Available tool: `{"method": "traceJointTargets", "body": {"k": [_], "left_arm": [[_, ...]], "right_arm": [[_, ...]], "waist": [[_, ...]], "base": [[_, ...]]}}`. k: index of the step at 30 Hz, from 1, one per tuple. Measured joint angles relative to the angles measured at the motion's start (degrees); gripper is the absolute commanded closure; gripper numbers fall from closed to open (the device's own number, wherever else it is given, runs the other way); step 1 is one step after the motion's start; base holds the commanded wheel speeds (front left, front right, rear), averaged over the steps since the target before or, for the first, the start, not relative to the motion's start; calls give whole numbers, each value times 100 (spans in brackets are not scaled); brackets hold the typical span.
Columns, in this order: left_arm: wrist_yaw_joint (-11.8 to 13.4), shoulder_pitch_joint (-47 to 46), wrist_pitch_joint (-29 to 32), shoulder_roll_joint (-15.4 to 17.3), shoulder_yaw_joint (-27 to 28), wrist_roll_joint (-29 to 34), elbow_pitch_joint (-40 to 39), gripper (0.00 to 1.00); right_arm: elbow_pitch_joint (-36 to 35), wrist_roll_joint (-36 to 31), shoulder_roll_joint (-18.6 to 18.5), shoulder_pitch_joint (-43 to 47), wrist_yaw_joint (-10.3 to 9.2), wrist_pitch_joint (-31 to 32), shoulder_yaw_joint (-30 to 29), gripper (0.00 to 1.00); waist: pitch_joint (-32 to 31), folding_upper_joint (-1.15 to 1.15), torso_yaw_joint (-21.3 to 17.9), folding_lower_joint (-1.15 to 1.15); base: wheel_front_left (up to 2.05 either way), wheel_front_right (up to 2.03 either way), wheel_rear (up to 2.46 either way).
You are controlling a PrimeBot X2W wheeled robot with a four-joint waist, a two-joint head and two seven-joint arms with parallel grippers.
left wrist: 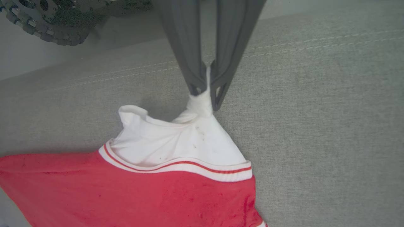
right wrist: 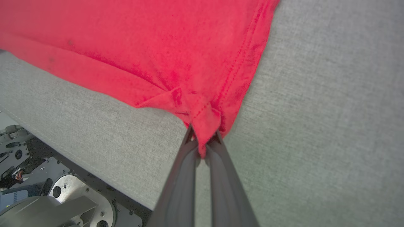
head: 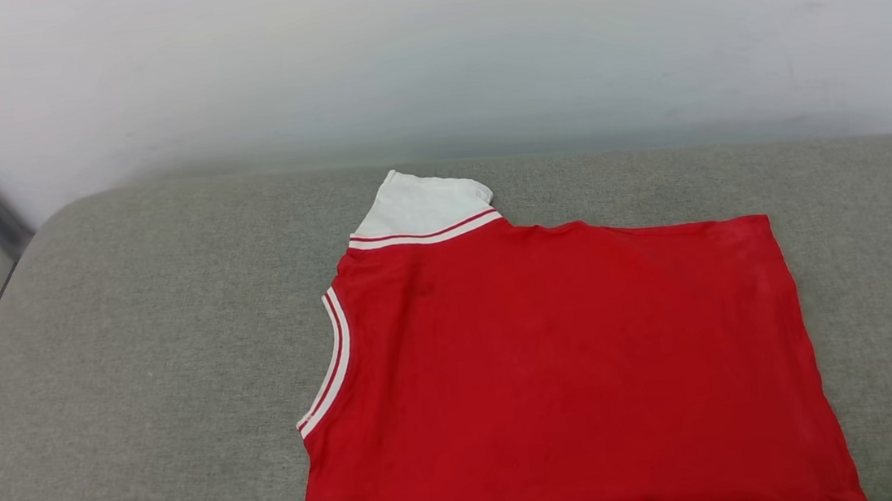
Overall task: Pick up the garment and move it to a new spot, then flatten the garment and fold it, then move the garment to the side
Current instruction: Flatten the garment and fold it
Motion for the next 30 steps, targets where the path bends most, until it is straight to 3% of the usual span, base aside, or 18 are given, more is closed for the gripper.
{"method": "traceJointTargets", "body": {"k": [9, 19, 30], "left_arm": [[-93, -347, 112, 114, -44, 207, -122, 100], [-705, -1968, 531, 334, 116, 683, 194, 100], [-1425, -3485, 811, 40, 133, 966, 1287, 100]], "right_arm": [[-609, -510, 347, 518, 0, 613, -1012, 100], [-1272, -804, 573, 214, 0, 1132, -1931, 100], [-1158, -891, 673, -831, 0, 1525, -1913, 100]], "waist": [[80, 0, 43, 1], [417, 0, 19, 2], [1226, 0, -178, 3]], "base": [[0, 0, 0], [0, 0, 0], [0, 0, 0]]}}
